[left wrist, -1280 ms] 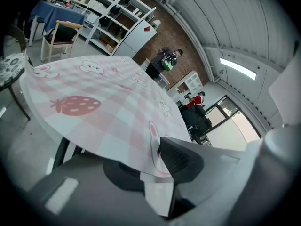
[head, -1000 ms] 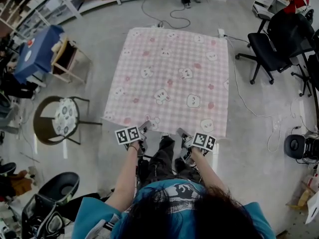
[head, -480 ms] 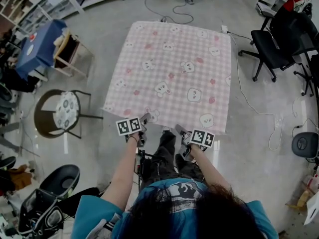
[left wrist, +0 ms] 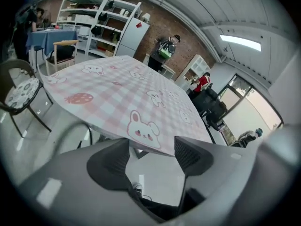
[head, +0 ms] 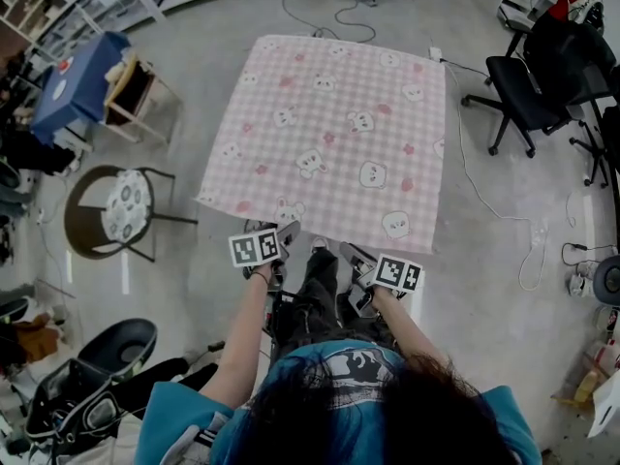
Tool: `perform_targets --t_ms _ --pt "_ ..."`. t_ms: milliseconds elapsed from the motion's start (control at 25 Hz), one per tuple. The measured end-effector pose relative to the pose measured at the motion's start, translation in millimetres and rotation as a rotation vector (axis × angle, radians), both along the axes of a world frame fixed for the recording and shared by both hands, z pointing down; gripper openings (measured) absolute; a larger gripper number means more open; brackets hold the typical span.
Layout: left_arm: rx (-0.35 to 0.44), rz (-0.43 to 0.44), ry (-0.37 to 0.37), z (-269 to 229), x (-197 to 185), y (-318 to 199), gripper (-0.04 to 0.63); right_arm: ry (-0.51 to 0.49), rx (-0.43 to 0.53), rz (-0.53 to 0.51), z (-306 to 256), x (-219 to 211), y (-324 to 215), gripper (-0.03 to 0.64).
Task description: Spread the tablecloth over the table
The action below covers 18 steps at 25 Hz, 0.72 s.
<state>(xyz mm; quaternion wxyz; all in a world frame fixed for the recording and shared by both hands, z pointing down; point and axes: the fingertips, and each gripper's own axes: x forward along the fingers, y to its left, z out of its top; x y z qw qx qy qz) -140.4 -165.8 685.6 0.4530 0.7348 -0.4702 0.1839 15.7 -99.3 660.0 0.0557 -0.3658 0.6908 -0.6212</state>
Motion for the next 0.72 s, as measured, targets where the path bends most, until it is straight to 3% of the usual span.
perform_targets --t_ms 200,320,560,720 --pt "0.028 -0.127 0.146 -18 13 23 0.299 -0.019 0.077 0.018 -26 22 -7 0.109" --pt "0.096 -0.167 0.178 -36 15 25 0.279 0.013 0.147 0.014 -47 33 -12 0.104" --pt "0.296 -0.08 0.079 -98 37 18 0.258 0.05 0.276 -0.032 -84 63 -21 0.104" --pt "0.414 0.001 0.098 -143 54 19 0.245 0.126 0.382 -0.075 -107 77 -19 0.103"
